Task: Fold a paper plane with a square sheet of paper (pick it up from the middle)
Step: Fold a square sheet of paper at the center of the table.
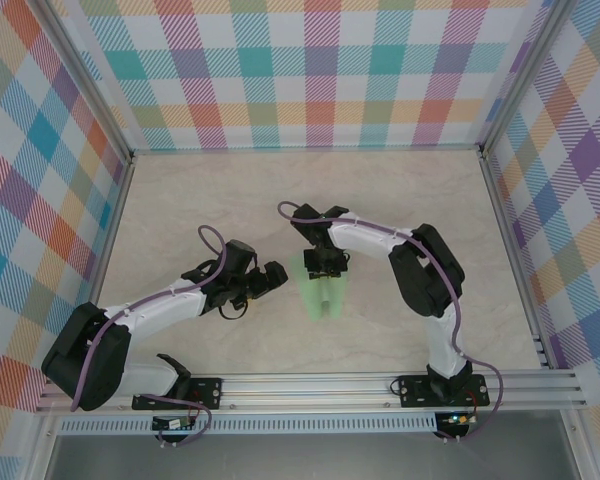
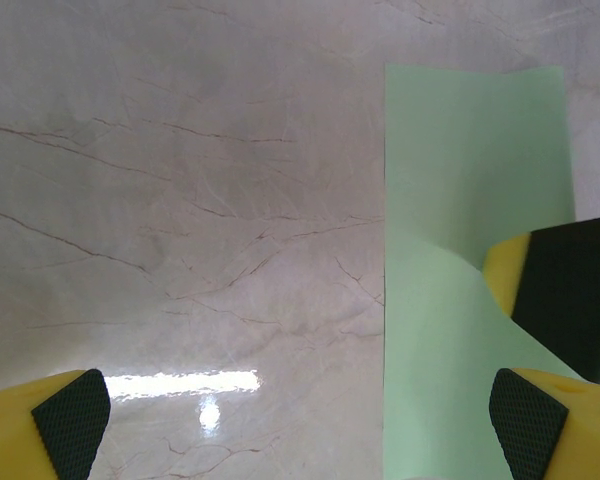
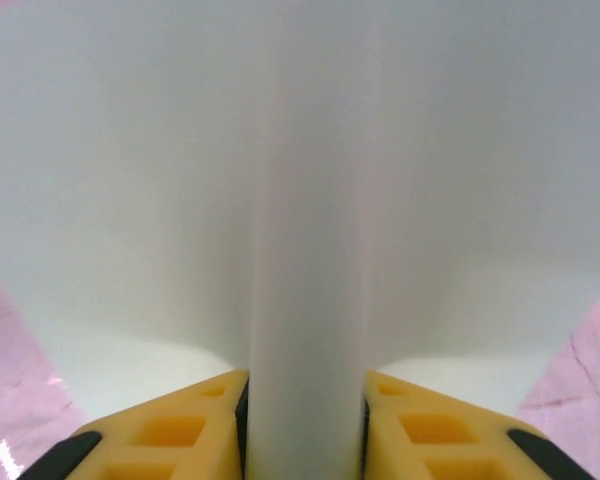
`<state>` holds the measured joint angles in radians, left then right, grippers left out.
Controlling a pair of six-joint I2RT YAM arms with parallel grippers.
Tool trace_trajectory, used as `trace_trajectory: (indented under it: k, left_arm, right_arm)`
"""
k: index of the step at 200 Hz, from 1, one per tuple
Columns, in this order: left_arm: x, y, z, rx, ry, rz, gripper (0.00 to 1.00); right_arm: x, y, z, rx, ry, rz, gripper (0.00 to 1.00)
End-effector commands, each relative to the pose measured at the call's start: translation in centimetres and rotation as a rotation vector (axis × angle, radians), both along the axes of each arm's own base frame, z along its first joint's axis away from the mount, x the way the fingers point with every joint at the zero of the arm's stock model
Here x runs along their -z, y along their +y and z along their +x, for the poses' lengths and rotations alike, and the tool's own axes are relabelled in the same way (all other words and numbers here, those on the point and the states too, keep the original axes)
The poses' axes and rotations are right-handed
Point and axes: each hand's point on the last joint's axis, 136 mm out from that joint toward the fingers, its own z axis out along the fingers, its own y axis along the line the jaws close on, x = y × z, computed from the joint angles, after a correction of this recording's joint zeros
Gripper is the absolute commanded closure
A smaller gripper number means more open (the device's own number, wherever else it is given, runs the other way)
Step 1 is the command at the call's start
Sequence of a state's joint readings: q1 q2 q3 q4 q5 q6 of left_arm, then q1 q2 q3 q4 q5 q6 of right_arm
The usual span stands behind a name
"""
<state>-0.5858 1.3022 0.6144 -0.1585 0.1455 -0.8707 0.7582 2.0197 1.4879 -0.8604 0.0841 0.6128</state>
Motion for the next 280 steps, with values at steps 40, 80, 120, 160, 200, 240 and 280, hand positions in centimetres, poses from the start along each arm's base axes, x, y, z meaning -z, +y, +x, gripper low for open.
trace_trajectory:
  k: [40, 80, 120, 160, 200, 240, 280]
  left_arm:
    - [-2.1, 0.4, 0.6, -0.044, -0.033, -0.032, 0.0]
    - [-4.1, -0.4, 1.2, -0.051, -0.065, -0.167, 0.0]
    - [-4.1, -1.1, 1.4, -0.029, -0.054, -0.199, 0.0]
    - [-2.6, -2.2, 1.7, -0.013, -0.003, -0.226, 0.03]
    - [-1.4, -3.6, 1.8, 0.016, 0.046, -0.232, 0.14]
    - [-0.2, -5.9, 1.7, 0.066, 0.084, -0.226, 0.21]
    - [0.7, -7.6, 1.4, 0.103, 0.107, -0.209, 0.22]
  right_arm:
    - [-7.6, 3.4, 0.3, 0.041, -0.055, 0.424, 0.7]
    - [-9.7, 5.7, 1.8, 0.141, 0.003, 0.86, 0.65]
    - [-6.5, 5.4, 2.2, 0.228, 0.061, 0.915, 0.63]
    - [-1.9, 3.1, 1.3, 0.315, 0.088, 0.751, 0.56]
    - [-1.2, 0.8, 0.0, 0.313, 0.072, 0.63, 0.43]
    - [-1.4, -0.7, -1.0, 0.296, 0.076, 0.554, 0.35]
    - [-1.2, -2.0, -1.7, 0.297, 0.109, 0.561, 0.32]
